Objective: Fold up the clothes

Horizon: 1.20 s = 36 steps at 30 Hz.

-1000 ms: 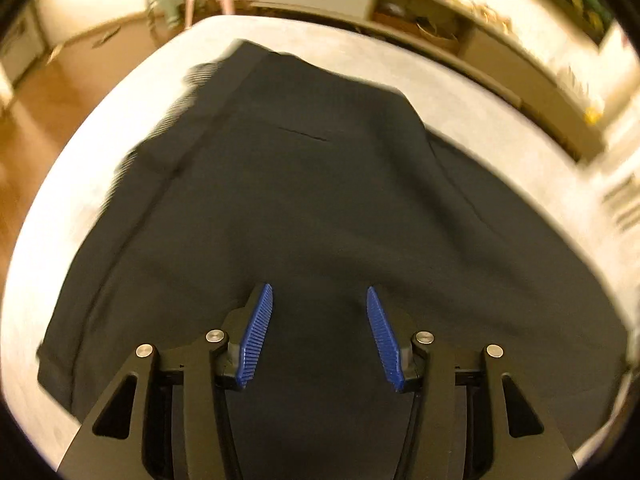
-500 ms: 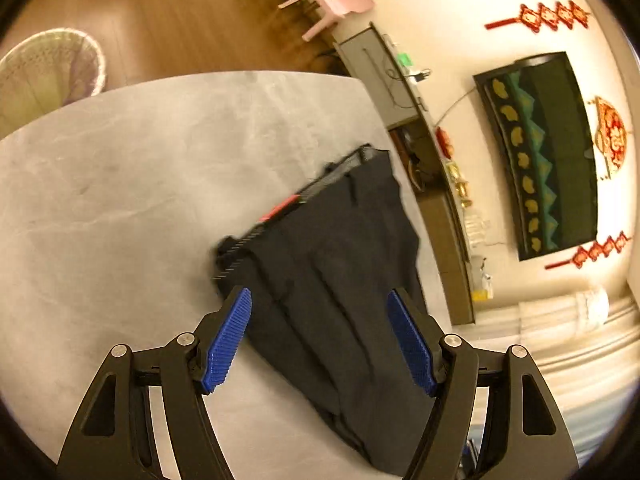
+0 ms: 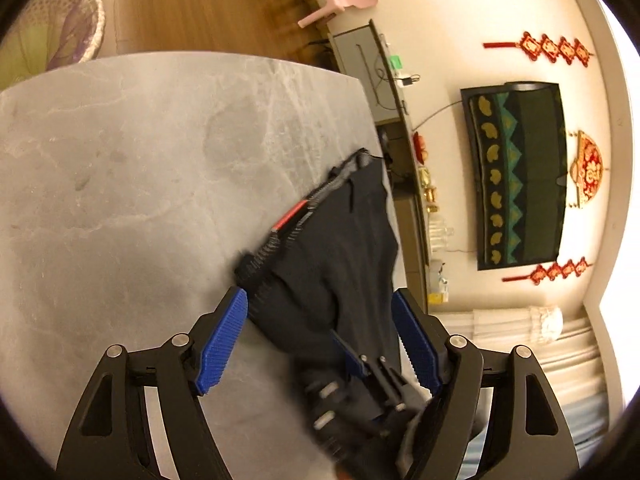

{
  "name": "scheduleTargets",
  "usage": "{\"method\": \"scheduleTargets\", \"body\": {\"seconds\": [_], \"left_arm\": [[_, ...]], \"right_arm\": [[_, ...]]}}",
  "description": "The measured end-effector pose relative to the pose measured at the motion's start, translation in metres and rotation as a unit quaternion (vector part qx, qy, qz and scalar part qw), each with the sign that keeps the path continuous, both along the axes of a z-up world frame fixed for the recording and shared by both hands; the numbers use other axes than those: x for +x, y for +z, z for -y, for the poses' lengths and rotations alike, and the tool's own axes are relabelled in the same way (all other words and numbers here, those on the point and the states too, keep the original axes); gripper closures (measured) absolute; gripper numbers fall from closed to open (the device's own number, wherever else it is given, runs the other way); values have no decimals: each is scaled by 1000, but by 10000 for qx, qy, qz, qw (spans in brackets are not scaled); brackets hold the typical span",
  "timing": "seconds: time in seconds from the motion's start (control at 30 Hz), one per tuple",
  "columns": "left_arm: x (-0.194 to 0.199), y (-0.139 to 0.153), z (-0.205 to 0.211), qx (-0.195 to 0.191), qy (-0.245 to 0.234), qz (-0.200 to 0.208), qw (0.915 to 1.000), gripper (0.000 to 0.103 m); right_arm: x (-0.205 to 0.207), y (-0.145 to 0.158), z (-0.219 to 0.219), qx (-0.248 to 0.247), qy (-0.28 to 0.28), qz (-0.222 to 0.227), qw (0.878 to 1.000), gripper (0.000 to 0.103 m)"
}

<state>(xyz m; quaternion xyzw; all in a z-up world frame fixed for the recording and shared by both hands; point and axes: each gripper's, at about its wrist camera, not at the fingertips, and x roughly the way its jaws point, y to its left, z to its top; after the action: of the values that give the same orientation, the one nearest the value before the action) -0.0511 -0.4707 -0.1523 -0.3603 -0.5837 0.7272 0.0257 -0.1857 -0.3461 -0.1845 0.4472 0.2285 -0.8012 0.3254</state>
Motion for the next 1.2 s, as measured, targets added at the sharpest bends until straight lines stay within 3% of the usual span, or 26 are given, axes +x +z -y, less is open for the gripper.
{"method": "scheduleTargets", "body": {"seconds": [0.17, 0.3, 0.4, 0.43, 0.47, 0.5, 0.53, 0.57, 0.63, 0.67, 0.8, 0.83, 0.9, 0.97, 1.07, 1.17, 1.2], "left_arm": [[-13, -13, -21, 192, -126, 11, 9997, 25], [-24, -13, -38, 428, -156, -268, 9986, 21], [-32, -13, -48, 143, -127, -352, 9992, 23], [-30, -12, -50, -21, -28, -398, 9992, 28], [-30, -9, -52, -280, -31, -390, 9988, 79], [-30, -4, -55, -586, -128, -344, 9976, 89], [-29, -1, -57, -797, -162, -330, 9961, 89], [-28, 2, -58, -930, -145, -342, 9950, 90], [-25, 6, -59, -1109, -113, -356, 9931, 90], [-26, 5, -58, -1081, -98, -350, 9935, 90], [-35, 0, -62, -1146, -152, -262, 9929, 90], [-38, -2, -63, -1166, -167, -250, 9927, 90], [-42, -3, -66, -1250, -189, -257, 9916, 90], [-44, 0, -71, -1456, -230, -307, 9886, 90], [-46, 4, -79, -1762, -290, -383, 9832, 90], [-49, 8, -87, -2067, -351, -458, 9767, 91], [-50, 10, -90, -2168, -371, -483, 9743, 91]], "right_arm": [[-28, 15, -23, -734, -508, 528, 9946, 92], [-34, 22, -30, -1152, -597, 868, 9877, 92], [-20, 21, -20, -1211, -353, 1060, 9863, 94], [-17, 20, -16, -1224, -275, 1120, 9858, 95], [-10, 17, -15, -1202, -182, 1198, 9853, 95], [-5, 14, -16, -1157, -112, 1208, 9859, 95], [-3, 13, -18, -1136, -50, 1209, 9861, 95], [-2, 16, -24, -1165, -10, 1237, 9854, 92], [-7, 21, -38, -1326, 2, 1408, 9811, 64], [-12, 29, -51, -1458, -50, 1448, 9786, 40], [-71, 56, -120, -1946, -1102, 1152, 9679, 37], [-92, 52, -135, -1837, -1486, 1073, 9658, 39], [-128, 43, -159, -1520, -2114, 925, 9611, 63], [-162, 19, -180, -982, -2698, 898, 9537, 69], [-195, -15, -190, -350, -2965, 825, 9508, 70], [-205, -11, -174, 75, -3002, 944, 9492, 68], [-205, -2, -159, 51, -2877, 915, 9533, 61]]}}
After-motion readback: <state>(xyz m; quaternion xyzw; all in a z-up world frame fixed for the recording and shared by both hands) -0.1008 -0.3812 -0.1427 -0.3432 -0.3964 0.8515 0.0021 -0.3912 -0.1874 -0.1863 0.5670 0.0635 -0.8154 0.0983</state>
